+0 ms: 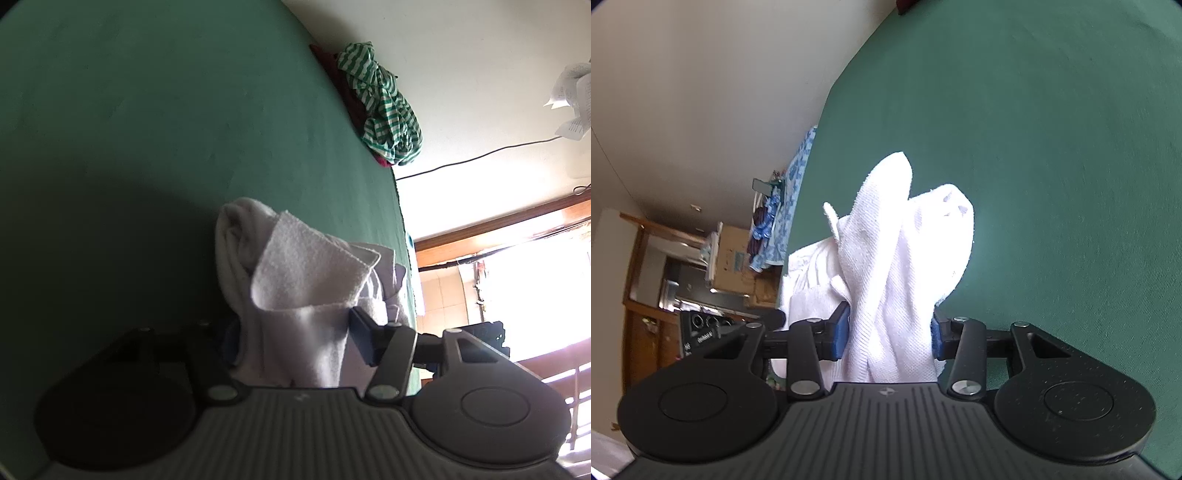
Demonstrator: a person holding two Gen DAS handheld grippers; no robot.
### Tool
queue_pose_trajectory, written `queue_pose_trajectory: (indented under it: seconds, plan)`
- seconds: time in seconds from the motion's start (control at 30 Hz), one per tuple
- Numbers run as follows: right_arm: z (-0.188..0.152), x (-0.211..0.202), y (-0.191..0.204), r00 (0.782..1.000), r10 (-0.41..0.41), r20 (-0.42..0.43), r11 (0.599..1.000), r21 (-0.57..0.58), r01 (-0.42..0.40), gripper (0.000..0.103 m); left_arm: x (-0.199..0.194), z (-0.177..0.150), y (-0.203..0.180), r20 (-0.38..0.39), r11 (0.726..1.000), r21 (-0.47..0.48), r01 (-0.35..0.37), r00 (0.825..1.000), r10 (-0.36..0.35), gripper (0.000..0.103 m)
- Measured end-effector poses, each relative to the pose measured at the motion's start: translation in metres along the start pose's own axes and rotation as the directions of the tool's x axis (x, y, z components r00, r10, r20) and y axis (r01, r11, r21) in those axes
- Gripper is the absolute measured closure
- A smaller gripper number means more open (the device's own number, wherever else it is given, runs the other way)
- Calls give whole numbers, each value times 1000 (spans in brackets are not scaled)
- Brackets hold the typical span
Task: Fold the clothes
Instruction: 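Close the left gripper on the T-shirt bundle while the right gripper pinches its other end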
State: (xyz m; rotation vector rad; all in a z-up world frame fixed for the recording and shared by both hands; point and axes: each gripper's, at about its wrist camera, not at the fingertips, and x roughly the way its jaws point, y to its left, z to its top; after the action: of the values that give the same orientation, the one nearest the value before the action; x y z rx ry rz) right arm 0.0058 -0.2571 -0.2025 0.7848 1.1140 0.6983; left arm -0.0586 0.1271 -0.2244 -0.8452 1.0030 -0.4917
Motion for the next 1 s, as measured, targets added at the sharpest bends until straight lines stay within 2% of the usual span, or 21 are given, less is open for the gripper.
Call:
queue_pose_trajectory:
  seconds: [0.2,0.27,0.33,0.4,0.7,0.83,1.0]
  plan:
    - [3,-2,-1,1000,6,-5,1000,-2,-6,60,4,-4,0,21,1000,-26,8,1000,-7,44]
    - [3,-2,-1,1000,6,-4,1000,-4,-6,60,3,-5,-1,31,1000,-25,-4,1000,4,50]
    - [3,-2,0,1000,6,-4,1000,-9,-6,60,3,-6,-1,40,1000,-23,-15,999,16,64]
    - [3,-2,0,1000,6,-3,1000,-15,-6,60,3,-7,-1,50,999,-21,-27,998,28,67]
    - [7,-2,1,1000,-1,-23,999,-39,0,63,5,-11,-11,80,997,17,-75,994,74,69]
    - [8,-2,12,999,-30,-22,997,-76,28,67,0,-2,-33,95,984,116,-137,987,126,76]
    - [14,-5,25,1000,4,11,994,-107,-3,70,-8,22,-56,134,975,160,-151,982,130,80]
